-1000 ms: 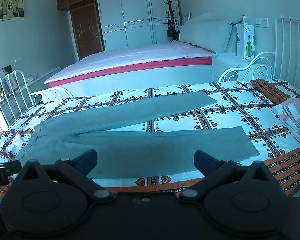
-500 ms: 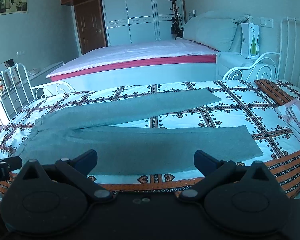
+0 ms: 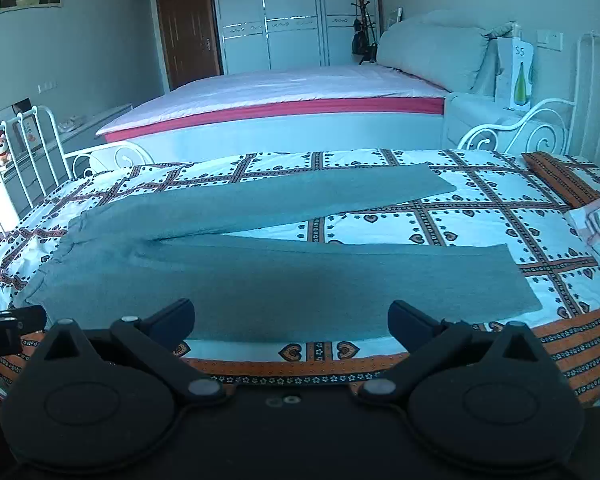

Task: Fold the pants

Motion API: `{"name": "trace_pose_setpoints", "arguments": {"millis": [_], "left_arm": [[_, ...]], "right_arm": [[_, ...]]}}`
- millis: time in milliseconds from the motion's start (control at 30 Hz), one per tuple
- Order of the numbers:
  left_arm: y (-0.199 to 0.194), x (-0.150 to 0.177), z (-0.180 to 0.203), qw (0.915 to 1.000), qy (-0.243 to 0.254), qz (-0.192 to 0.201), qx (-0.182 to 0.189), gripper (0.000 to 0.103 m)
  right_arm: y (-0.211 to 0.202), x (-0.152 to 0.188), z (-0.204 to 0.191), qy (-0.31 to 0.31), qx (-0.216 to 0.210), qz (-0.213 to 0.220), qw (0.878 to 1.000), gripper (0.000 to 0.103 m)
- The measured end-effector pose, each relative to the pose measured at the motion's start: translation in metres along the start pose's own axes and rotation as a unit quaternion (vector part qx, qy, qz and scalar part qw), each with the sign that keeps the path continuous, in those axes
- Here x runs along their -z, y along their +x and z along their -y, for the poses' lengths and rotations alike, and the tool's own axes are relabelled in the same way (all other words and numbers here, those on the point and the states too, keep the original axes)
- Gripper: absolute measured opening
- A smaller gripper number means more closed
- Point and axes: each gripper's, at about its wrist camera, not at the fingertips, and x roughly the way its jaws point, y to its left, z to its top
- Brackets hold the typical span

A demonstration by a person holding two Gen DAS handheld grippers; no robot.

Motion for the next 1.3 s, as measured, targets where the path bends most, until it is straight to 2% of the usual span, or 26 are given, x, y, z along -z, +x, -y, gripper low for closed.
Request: {"name": "trace_pose_setpoints", "arguments": {"millis": [267,367,500,667,767,1000,1200,1300], "left_arm": [[0.043,-0.022,-0.014,0.9993,0.007,-0.022,0.031,0.103],[0.065,-0.037,-0.022,0.9989,0.020,-0.028,0.033,0.103],[0.102,-0.058,-0.038,0.9978,0.038,-0.039,0.037,0.103],[0.158,-0.087,-0.070,0.9962,0.048,-0.055,0.048,0.103],[0.193,-0.107,-0.088,0.9938,0.064,-0.069,0.059,0.103],[0.273,-0.156,-0.118,0.9860,0.134,-0.093,0.035,0.103],[0.348,-0.191,-0.145,0.9826,0.147,-0.101,0.052,0.103],[0.385,-0.201,-0.148,0.9776,0.178,-0.102,0.047,0.103]], "right_arm": [[0.031,-0.015,-0.007,-0.019,-0.036,-0.013,0.999,0.097],[0.045,-0.024,-0.017,-0.054,-0.038,-0.008,0.998,0.097],[0.071,-0.040,-0.031,-0.112,-0.070,-0.013,0.991,0.097],[0.112,-0.067,-0.045,-0.163,-0.132,-0.033,0.977,0.097],[0.139,-0.084,-0.056,-0.183,-0.153,-0.053,0.970,0.097],[0.213,-0.125,-0.084,-0.238,-0.170,-0.085,0.952,0.097],[0.287,-0.154,-0.110,-0.285,-0.199,-0.107,0.931,0.084],[0.332,-0.164,-0.124,-0.314,-0.202,-0.116,0.920,0.083]]}}
